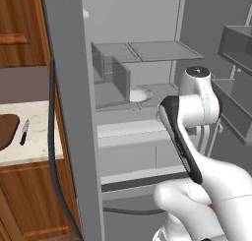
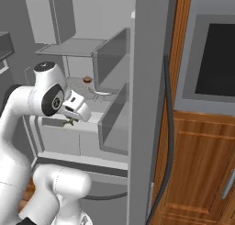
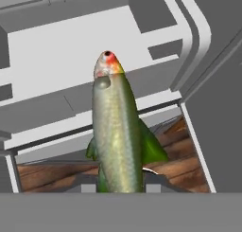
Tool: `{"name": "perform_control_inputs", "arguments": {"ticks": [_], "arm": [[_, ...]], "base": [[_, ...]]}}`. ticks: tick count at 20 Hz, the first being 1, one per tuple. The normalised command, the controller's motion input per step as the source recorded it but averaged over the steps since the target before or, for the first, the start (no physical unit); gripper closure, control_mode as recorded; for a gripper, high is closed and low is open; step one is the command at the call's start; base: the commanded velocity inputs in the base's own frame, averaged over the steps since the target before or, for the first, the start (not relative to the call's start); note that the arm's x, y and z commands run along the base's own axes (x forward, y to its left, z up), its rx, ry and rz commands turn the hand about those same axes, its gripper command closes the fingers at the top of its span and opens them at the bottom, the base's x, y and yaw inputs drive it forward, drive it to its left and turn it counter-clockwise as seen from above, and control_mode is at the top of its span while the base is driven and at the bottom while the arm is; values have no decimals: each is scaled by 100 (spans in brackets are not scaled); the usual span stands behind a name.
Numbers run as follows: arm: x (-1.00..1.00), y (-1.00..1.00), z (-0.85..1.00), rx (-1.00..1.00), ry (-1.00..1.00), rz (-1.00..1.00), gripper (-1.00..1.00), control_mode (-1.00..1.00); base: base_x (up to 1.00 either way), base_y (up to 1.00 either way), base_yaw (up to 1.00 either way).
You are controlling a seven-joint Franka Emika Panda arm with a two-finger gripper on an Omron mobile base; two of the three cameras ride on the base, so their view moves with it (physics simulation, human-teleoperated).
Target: Retrieve the fish from the fridge and place it on the cutting board.
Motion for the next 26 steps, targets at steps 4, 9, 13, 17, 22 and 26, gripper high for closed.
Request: {"name": "perform_control_inputs", "arguments": {"ticks": [4,9,13,17,22,26], "arm": [[-57,0,11,1,0,0,100,-100],[-17,0,0,0,1,0,100,-100],[-13,0,-1,0,1,0,100,100],[0,0,0,0,0,0,100,100],[0,0,0,0,0,0,100,100],[0,0,0,0,0,0,100,100]], "base": [[0,0,0],[0,0,0],[-10,0,0],[-61,0,0],[-68,9,0],[-71,16,0]]}}
